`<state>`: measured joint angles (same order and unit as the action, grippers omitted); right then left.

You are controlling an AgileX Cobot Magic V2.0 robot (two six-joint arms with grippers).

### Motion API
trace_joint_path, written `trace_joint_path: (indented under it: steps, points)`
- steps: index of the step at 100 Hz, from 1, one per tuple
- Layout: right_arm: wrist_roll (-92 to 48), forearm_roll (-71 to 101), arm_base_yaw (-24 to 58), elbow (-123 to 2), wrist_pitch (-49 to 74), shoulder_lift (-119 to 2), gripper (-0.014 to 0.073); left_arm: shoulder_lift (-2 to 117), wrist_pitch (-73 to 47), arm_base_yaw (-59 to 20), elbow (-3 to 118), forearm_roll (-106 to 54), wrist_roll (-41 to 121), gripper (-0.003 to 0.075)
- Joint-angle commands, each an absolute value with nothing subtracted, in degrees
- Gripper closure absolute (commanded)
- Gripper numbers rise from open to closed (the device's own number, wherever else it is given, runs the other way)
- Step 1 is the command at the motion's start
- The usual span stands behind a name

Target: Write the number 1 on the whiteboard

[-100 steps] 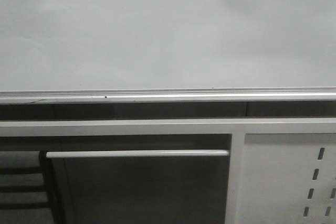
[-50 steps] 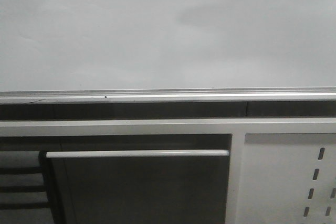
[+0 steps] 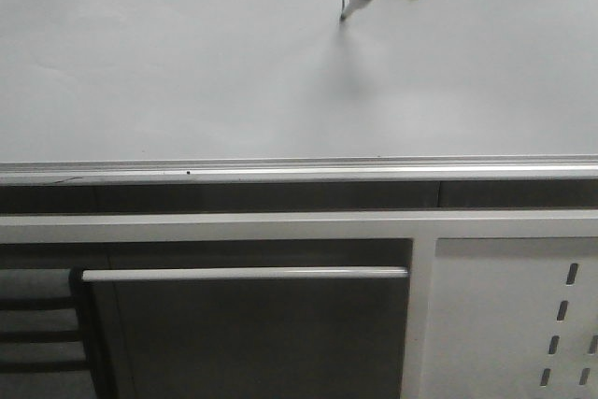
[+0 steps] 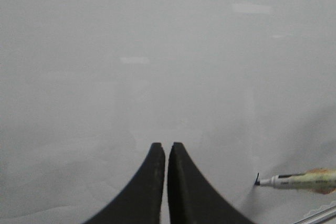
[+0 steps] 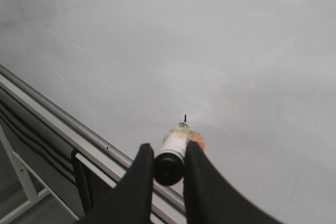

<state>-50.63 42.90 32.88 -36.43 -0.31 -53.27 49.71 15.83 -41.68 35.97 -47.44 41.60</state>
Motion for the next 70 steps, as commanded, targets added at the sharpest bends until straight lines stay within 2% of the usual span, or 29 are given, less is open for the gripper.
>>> trace_joint_path:
  steps: [1,16,30,48,56,70]
  points:
    - [-51.22,42.58,32.97,-38.05,-5.57,-56.02,0.0636,49.04,19.06,-41.45,37.59,-46.83,41.44,0.0741]
    - [-51.22,42.58,32.97,-38.05,0.0,-57.94,0.0636,49.04,19.15,-41.45,37.59,-46.83,41.44,0.0741]
    - [-51.22,42.81,32.97,-38.05,8.71,-54.8,0.0636,49.04,18.26,-41.45,37.59,-46.71,41.44,0.074]
    - [-49.57,42.91,32.86,-39.62,17.05,-50.63,0.0636,49.04,9.84,-41.45,37.71,-42.82,41.44,0.0724]
    - [-47.67,42.91,32.16,-41.44,19.96,-50.22,0.0636,49.04,6.29,-41.45,37.71,-42.73,41.44,0.0647]
    - [-45.39,42.91,30.12,-46.38,26.43,-51.11,0.0636,49.04,1.0,-41.45,37.79,-43.13,41.44,0.0412]
